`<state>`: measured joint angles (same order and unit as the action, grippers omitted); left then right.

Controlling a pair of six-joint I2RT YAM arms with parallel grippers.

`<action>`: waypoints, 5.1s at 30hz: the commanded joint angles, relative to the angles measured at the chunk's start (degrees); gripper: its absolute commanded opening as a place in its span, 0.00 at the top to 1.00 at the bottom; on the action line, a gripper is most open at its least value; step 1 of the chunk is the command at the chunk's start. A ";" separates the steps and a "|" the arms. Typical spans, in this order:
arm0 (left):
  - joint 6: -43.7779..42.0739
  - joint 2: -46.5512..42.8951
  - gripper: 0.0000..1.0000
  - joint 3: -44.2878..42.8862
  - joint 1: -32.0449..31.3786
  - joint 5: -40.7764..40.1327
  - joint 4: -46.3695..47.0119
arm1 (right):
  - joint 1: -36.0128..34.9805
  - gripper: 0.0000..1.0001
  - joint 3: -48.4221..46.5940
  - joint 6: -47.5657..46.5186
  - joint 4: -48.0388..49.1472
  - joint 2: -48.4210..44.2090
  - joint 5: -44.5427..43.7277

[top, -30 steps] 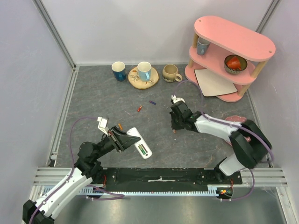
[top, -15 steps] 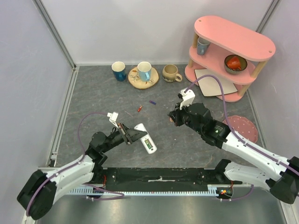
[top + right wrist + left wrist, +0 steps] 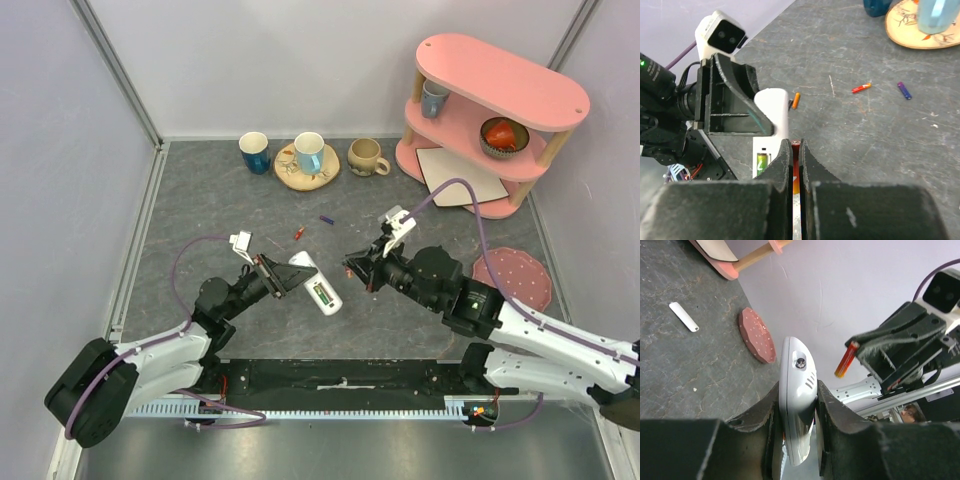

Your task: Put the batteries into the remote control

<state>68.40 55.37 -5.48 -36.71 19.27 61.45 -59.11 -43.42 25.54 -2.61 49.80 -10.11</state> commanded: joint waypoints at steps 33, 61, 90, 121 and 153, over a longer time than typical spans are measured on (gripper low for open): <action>12.02 -0.62 0.98 -3.23 0.06 -3.97 -3.62 | -15.86 1.00 0.35 -6.12 12.46 12.95 -20.21; 10.18 -2.90 0.98 -3.58 -0.03 -4.41 -4.50 | -15.86 0.98 -1.50 -5.50 2.70 16.47 -17.05; 9.03 -2.55 0.98 -2.35 -0.03 -3.71 -4.76 | -16.03 0.59 -5.01 -3.92 0.68 14.62 -20.04; 0.33 -3.26 0.98 -1.47 -0.03 -7.31 -5.55 | 2.07 0.02 -3.95 28.51 -1.43 7.76 5.69; 0.86 -4.57 0.98 -0.41 -0.03 -7.84 -2.74 | 6.03 0.05 1.94 36.86 6.92 14.00 13.89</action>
<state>70.87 51.31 -6.13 -36.71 12.25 54.19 -53.34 -41.60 61.01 0.82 63.59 3.20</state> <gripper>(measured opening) 0.329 0.952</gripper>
